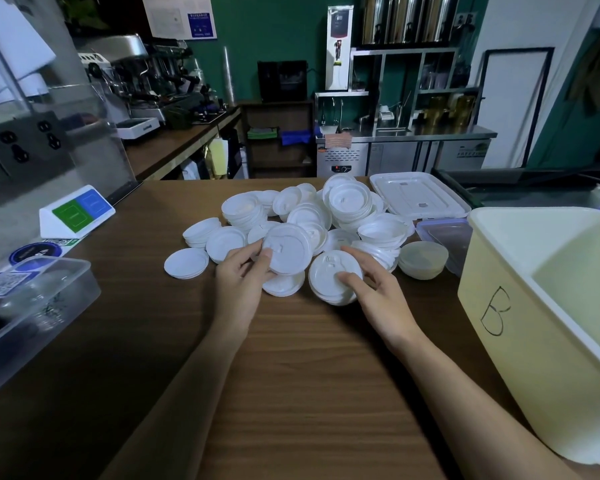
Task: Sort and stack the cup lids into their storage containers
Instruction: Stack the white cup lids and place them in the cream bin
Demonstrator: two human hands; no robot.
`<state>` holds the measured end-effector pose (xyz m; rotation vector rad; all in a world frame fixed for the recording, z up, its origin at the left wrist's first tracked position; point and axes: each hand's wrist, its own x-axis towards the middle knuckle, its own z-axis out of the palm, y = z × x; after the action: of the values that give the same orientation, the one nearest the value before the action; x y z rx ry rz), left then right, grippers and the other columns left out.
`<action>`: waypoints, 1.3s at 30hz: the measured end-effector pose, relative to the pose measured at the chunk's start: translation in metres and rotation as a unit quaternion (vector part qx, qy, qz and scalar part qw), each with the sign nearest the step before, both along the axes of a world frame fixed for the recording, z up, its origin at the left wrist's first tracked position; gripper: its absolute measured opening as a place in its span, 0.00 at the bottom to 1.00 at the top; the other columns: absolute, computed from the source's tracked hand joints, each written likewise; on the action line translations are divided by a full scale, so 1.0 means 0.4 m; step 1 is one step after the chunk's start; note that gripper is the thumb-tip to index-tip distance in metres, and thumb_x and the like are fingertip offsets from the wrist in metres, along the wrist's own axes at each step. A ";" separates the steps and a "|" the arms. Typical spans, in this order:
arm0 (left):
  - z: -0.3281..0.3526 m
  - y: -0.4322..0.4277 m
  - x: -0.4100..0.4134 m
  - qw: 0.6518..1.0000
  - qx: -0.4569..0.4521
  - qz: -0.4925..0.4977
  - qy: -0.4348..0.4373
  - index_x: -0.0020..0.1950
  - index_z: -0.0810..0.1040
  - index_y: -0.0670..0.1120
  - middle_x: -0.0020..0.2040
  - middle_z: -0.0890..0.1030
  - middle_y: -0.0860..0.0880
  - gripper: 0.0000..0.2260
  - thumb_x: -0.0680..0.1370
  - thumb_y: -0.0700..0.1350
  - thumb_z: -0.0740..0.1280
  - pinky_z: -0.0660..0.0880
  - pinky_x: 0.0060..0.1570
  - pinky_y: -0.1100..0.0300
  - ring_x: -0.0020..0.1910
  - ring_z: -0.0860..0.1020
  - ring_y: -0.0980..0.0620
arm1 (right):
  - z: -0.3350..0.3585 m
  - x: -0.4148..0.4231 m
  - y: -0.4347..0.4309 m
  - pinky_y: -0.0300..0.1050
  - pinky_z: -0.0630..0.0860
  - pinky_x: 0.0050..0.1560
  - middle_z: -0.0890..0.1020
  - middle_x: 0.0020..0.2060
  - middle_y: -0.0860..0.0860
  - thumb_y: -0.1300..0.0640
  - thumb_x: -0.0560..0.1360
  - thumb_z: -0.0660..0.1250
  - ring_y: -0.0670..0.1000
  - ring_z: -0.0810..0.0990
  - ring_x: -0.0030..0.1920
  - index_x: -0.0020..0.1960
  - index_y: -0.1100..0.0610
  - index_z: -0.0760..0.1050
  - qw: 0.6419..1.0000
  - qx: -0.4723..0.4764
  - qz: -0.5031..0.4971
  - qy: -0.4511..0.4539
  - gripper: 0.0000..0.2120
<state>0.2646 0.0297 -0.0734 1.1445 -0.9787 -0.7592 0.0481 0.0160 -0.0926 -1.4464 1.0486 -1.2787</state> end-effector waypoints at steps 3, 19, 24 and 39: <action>0.012 0.013 -0.018 0.996 0.008 -0.082 0.036 0.61 0.84 0.51 0.51 0.87 0.55 0.12 0.82 0.37 0.69 0.81 0.50 0.63 0.53 0.85 0.57 | 0.006 -0.003 0.001 0.34 0.74 0.63 0.84 0.63 0.40 0.61 0.81 0.71 0.37 0.80 0.64 0.72 0.48 0.78 1.000 -0.002 0.009 -0.017 0.20; -0.010 0.029 -0.063 0.984 -0.072 -0.101 -0.126 0.56 0.87 0.49 0.53 0.87 0.53 0.08 0.78 0.39 0.75 0.80 0.53 0.62 0.52 0.85 0.53 | 0.011 0.018 0.022 0.52 0.72 0.76 0.84 0.65 0.46 0.46 0.79 0.73 0.46 0.80 0.68 0.69 0.51 0.80 0.997 0.011 0.069 -0.029 0.20; -0.023 0.026 -0.065 0.983 -0.033 -0.131 -0.122 0.60 0.85 0.50 0.56 0.87 0.55 0.08 0.81 0.43 0.73 0.79 0.63 0.55 0.58 0.84 0.55 | 0.011 0.017 0.020 0.49 0.74 0.74 0.85 0.64 0.49 0.55 0.82 0.70 0.47 0.81 0.67 0.69 0.55 0.80 0.998 0.001 0.064 -0.026 0.16; -0.012 0.032 -0.064 0.971 -0.026 -0.190 -0.146 0.63 0.82 0.54 0.58 0.86 0.58 0.10 0.84 0.45 0.68 0.76 0.62 0.64 0.61 0.82 0.57 | 0.014 0.019 0.022 0.54 0.71 0.77 0.85 0.65 0.49 0.56 0.84 0.66 0.48 0.80 0.69 0.69 0.57 0.80 0.996 -0.004 0.078 -0.052 0.15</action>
<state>0.2390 0.0426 -0.0783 1.0542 -1.4860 -0.8755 0.0557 0.0248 -0.0872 -1.4228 0.8461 -1.2338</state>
